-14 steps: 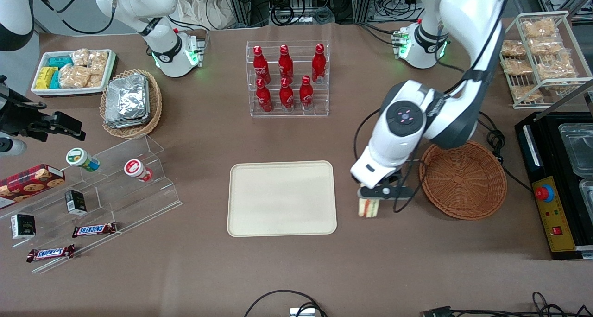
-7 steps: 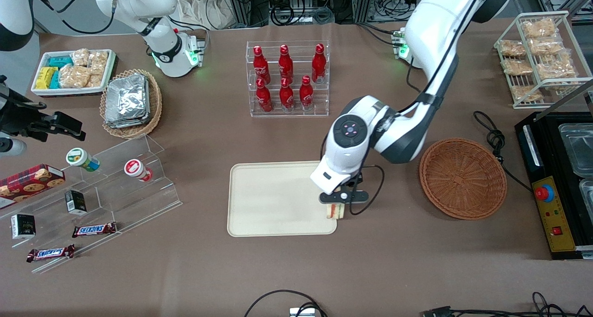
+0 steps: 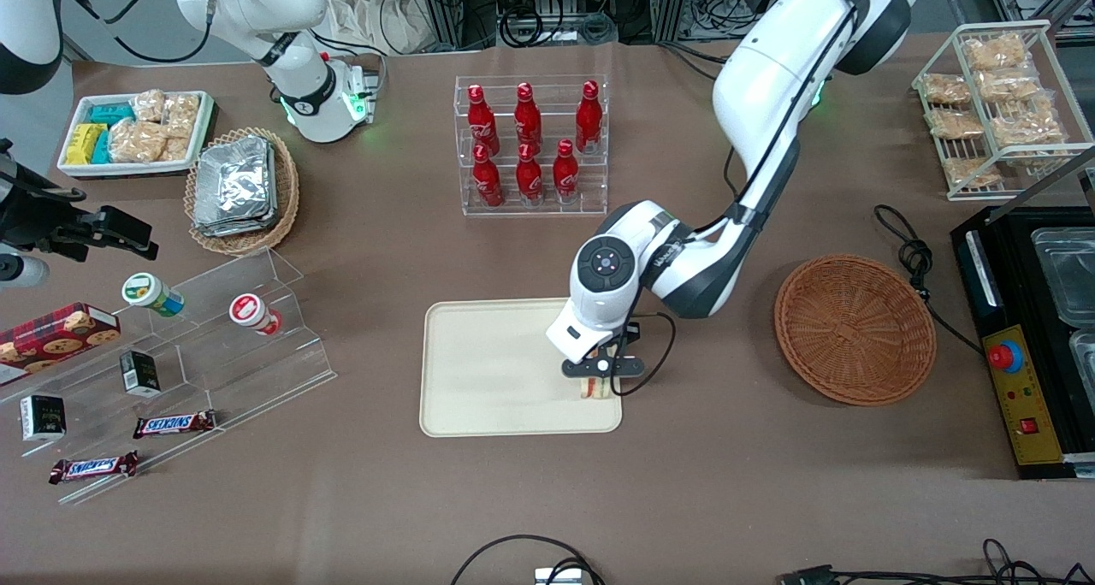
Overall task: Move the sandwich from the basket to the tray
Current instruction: 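Lower the sandwich onto the tray and open the left gripper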
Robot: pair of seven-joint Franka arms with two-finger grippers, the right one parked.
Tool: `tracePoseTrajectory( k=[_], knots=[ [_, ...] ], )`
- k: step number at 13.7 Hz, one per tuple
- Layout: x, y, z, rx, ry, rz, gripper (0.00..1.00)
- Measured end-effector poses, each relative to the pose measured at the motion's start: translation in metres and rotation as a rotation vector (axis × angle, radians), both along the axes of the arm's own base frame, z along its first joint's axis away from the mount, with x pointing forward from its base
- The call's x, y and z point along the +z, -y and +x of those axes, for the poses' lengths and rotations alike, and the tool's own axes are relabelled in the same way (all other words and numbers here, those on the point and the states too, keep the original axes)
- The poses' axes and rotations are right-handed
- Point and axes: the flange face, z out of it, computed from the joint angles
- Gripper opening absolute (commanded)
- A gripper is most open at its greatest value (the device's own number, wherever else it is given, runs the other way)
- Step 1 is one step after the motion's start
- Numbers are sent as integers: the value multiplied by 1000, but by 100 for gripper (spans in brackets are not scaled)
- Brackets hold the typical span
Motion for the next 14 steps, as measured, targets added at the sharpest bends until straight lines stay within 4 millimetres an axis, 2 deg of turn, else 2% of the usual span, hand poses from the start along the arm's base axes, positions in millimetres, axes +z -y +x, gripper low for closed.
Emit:
tracePoseTrajectory(
  k=[5,8,9,10,11,12,13,14],
  knots=[
    [-24,19,-15,-48,4,18,17],
    [-31,19,-15,-49,2,17,30],
    [-33,20,-16,-50,0,18,36],
    [-35,20,-17,-51,-2,18,48],
    [-36,21,-17,-50,-2,18,64],
    [-36,21,-17,-43,-2,17,93],
    [-36,21,-17,-28,1,15,100],
    [-35,22,-16,-7,6,9,100]
  ],
)
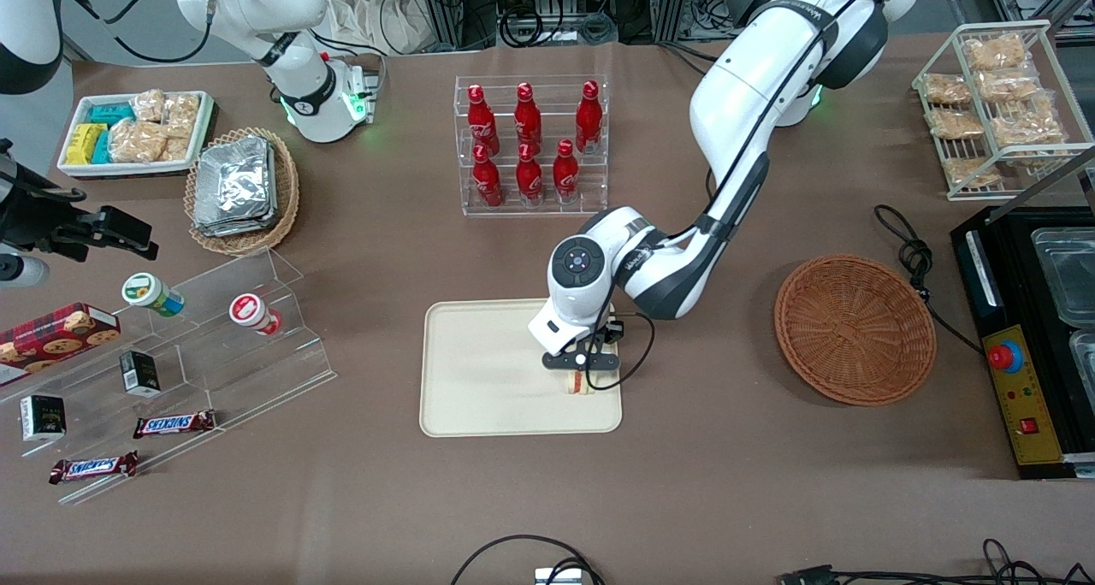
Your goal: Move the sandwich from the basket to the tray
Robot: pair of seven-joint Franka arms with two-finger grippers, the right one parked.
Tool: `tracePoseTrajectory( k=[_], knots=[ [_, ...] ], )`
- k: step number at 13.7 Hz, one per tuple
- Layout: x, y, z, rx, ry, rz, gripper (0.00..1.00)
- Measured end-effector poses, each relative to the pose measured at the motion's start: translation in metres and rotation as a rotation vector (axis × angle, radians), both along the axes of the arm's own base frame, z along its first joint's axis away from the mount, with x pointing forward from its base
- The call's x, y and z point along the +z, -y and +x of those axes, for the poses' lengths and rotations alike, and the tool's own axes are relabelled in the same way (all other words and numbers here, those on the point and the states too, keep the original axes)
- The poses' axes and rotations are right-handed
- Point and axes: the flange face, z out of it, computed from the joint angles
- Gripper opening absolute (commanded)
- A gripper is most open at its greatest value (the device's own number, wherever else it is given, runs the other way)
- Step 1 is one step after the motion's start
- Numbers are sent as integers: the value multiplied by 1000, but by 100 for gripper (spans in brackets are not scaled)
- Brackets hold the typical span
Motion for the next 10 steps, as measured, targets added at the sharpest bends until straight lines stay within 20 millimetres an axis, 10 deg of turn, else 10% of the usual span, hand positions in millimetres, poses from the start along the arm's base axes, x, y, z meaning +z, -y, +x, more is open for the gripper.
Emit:
tracePoseTrajectory(
  k=[6,10],
  knots=[
    [18,-3,16,117,49,-35,100],
    [72,-38,49,195,128,-23,100]
  ],
)
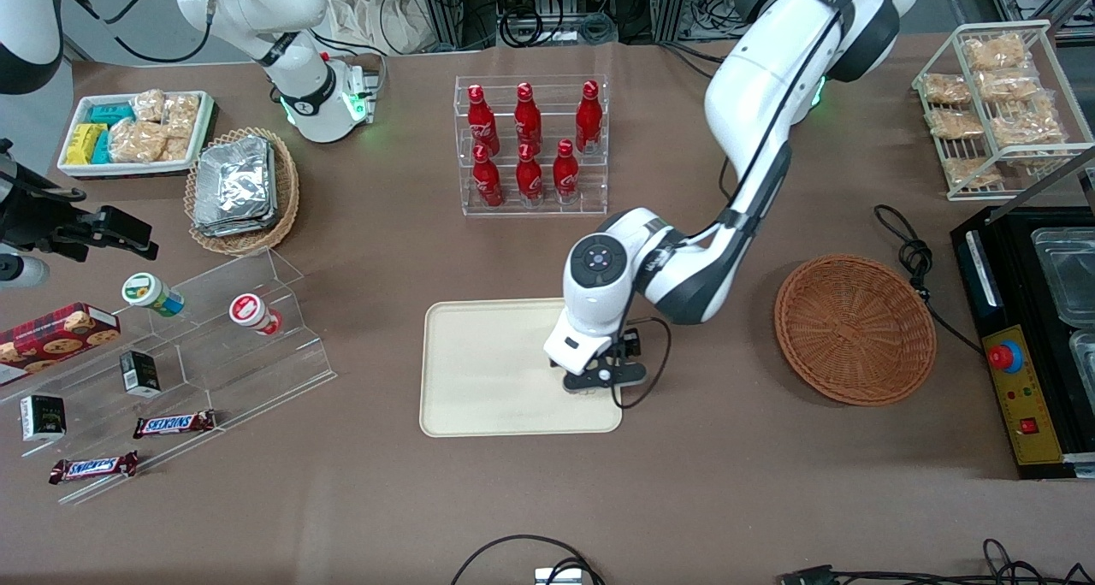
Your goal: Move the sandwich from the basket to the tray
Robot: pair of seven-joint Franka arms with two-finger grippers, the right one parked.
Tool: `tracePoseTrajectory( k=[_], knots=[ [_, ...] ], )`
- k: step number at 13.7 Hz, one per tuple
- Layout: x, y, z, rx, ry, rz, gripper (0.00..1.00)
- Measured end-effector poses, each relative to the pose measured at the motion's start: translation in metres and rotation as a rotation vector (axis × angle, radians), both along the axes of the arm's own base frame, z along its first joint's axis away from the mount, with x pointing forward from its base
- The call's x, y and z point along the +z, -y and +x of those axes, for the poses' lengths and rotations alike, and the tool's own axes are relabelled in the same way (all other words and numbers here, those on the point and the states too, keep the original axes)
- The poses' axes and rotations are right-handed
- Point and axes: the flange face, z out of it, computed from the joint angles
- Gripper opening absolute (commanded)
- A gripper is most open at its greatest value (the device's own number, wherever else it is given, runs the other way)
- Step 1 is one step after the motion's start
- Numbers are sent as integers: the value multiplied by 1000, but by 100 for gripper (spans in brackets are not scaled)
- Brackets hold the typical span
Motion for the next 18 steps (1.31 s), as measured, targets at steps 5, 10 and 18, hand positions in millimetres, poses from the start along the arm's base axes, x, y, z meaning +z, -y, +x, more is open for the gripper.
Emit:
tracePoseTrajectory(
  k=[5,10,18],
  knots=[
    [102,-94,36,150,23,66,100],
    [182,-193,51,149,10,130,100],
    [257,-339,39,-4,-98,68,100]
  ],
)
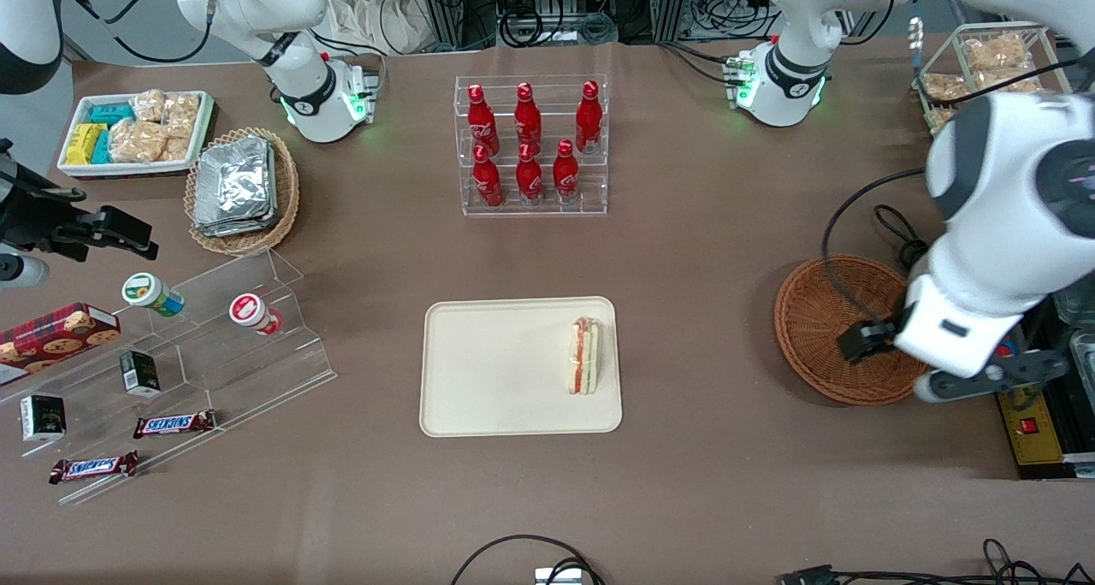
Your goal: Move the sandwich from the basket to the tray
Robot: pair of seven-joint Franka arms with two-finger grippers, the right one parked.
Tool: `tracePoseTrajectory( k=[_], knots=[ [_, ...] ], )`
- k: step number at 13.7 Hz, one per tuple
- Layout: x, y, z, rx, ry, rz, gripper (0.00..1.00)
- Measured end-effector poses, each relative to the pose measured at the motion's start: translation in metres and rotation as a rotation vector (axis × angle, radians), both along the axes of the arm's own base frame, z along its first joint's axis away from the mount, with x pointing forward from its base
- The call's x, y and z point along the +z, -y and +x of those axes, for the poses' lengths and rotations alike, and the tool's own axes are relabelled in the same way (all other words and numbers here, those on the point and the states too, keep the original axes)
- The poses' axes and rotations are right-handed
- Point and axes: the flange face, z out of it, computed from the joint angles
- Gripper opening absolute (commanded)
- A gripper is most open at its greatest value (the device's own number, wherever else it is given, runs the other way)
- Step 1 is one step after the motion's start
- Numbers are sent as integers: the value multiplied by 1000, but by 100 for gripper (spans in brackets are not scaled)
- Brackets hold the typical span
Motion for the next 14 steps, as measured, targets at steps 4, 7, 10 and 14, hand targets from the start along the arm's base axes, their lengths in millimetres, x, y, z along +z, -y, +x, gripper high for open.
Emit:
tracePoseTrajectory(
  k=[4,7,10,14],
  knots=[
    [23,-31,-17,-57,-49,-9,100],
    [30,-41,-22,-83,-59,-6,100],
    [41,-57,-39,-131,-74,-17,100],
    [70,-69,-76,-140,-60,-26,100]
  ],
)
